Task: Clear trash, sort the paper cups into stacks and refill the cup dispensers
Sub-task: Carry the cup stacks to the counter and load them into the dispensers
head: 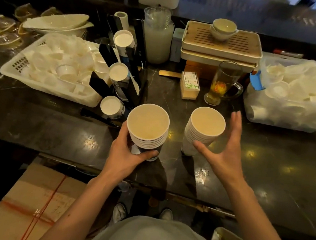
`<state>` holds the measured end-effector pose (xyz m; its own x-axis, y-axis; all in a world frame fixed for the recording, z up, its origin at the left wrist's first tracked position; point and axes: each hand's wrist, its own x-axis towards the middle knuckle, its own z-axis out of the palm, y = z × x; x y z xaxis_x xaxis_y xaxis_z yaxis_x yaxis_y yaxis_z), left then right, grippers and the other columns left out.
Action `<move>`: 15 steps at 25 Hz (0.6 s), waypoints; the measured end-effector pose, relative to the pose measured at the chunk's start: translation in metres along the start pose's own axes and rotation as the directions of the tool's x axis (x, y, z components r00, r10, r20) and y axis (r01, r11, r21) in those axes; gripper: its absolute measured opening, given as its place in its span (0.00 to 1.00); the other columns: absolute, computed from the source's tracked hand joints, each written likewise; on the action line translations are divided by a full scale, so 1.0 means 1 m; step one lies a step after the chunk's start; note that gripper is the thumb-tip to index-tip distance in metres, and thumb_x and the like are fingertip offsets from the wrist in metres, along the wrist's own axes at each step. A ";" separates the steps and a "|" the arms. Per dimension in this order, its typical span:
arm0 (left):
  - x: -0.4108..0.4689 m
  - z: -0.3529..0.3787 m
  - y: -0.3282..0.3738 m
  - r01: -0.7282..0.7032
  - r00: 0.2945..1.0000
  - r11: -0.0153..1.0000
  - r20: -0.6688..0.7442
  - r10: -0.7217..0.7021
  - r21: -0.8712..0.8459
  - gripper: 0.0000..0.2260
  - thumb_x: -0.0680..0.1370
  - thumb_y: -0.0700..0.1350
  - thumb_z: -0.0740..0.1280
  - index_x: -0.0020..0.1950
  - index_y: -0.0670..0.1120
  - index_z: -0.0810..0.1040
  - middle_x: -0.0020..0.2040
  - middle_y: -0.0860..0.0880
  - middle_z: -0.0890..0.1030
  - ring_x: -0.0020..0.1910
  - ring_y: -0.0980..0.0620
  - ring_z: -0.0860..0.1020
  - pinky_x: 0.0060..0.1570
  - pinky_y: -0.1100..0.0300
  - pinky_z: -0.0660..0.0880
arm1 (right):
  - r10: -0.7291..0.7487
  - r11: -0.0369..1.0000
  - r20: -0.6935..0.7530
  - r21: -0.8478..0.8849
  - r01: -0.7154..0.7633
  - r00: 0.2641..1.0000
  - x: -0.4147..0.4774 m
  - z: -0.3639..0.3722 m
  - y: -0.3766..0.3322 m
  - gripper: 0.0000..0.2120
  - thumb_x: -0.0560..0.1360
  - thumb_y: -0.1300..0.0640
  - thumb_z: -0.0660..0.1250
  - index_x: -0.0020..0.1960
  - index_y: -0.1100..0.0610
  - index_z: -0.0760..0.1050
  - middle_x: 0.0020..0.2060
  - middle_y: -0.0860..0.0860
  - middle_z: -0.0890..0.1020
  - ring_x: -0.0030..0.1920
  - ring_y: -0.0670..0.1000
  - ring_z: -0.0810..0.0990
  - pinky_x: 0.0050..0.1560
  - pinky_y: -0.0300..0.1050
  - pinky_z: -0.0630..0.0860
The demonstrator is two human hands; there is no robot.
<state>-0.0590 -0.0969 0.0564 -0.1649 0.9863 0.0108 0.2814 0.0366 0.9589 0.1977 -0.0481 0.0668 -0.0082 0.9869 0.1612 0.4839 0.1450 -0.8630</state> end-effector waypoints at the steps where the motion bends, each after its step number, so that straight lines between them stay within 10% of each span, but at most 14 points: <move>1: 0.000 -0.005 0.003 -0.005 1.000 1.000 0.010 0.005 -0.019 0.44 0.60 0.49 0.81 0.68 0.67 0.61 0.59 0.76 0.72 0.64 0.72 0.69 0.65 0.64 0.68 | -0.088 0.995 -0.042 -0.041 0.086 0.995 -0.003 -0.001 -0.013 0.56 0.65 0.48 0.80 0.79 0.50 0.44 0.78 0.46 0.52 0.77 0.40 0.52 0.75 0.38 0.51; 6: -0.002 -0.034 0.020 -0.068 0.994 0.995 0.084 0.075 -0.079 0.46 0.62 0.42 0.80 0.74 0.56 0.60 0.57 0.74 0.75 0.61 0.71 0.73 0.56 0.74 0.72 | -0.479 0.869 0.198 -0.031 0.494 0.855 -0.007 0.026 -0.067 0.37 0.74 0.55 0.72 0.76 0.60 0.58 0.75 0.55 0.64 0.75 0.49 0.62 0.73 0.52 0.64; 15: -0.012 -0.096 0.025 -0.114 0.982 0.987 0.138 0.129 -0.115 0.44 0.74 0.52 0.71 0.78 0.62 0.42 0.66 0.77 0.67 0.66 0.69 0.70 0.59 0.69 0.73 | -0.485 0.874 0.485 0.310 0.375 0.728 0.003 0.087 -0.106 0.36 0.77 0.61 0.68 0.78 0.53 0.52 0.76 0.52 0.63 0.73 0.53 0.67 0.66 0.55 0.73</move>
<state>-0.1412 -0.1233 0.1072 0.0045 0.9954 0.0955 0.1876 -0.0947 0.9777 0.0699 -0.0547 0.1169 -0.6647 0.6827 0.3036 0.1487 0.5191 -0.8417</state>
